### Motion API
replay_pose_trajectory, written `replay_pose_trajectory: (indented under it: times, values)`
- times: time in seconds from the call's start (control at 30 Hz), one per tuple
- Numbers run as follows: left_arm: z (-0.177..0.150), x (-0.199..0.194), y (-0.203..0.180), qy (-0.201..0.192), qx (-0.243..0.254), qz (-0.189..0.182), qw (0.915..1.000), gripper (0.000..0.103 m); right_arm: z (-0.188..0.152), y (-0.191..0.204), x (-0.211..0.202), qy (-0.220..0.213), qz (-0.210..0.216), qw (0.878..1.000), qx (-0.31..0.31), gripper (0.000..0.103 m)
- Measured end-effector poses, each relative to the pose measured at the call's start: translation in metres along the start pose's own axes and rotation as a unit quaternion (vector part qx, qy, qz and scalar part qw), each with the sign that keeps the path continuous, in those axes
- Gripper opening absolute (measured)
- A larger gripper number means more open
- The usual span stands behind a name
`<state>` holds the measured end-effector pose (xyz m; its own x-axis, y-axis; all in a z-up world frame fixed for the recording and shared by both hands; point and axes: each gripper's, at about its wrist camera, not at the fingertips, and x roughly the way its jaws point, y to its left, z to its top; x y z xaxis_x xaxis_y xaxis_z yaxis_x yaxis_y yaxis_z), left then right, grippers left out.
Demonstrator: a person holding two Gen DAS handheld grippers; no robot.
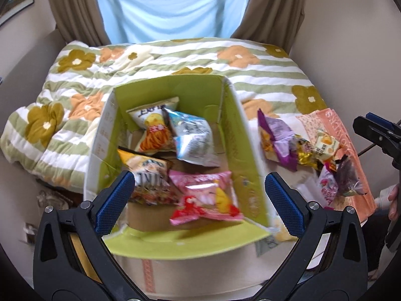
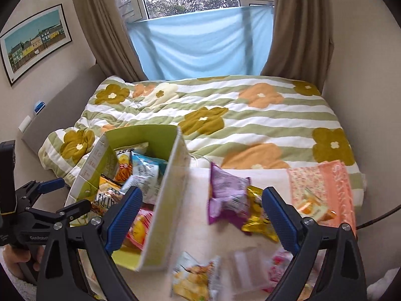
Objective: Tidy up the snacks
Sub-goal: 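Grasp the potato-chip bag with the left gripper while the right grasps the purple-white cookie bag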
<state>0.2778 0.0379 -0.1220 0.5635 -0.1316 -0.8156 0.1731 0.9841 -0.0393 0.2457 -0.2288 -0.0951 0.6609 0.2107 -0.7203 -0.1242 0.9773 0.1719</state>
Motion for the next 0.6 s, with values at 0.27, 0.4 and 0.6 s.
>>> replay_pose_trajectory:
  times: [0.27, 0.4, 0.6]
  values:
    - [-0.040, -0.020, -0.079, 0.002, -0.032, 0.015, 0.9994, 0.103, -0.031, -0.069, -0.040, 0.008, 0.012, 1.000, -0.026, 0.095]
    - [-0.056, -0.020, -0.107, 0.014, -0.039, 0.030, 0.9987, 0.103, -0.046, -0.103, -0.044, 0.018, 0.023, 0.999, -0.032, 0.095]
    - [-0.078, -0.003, -0.132, 0.043, -0.048, 0.038, 0.9972, 0.103, -0.070, -0.138, -0.033, 0.034, 0.025, 0.999, -0.022, 0.103]
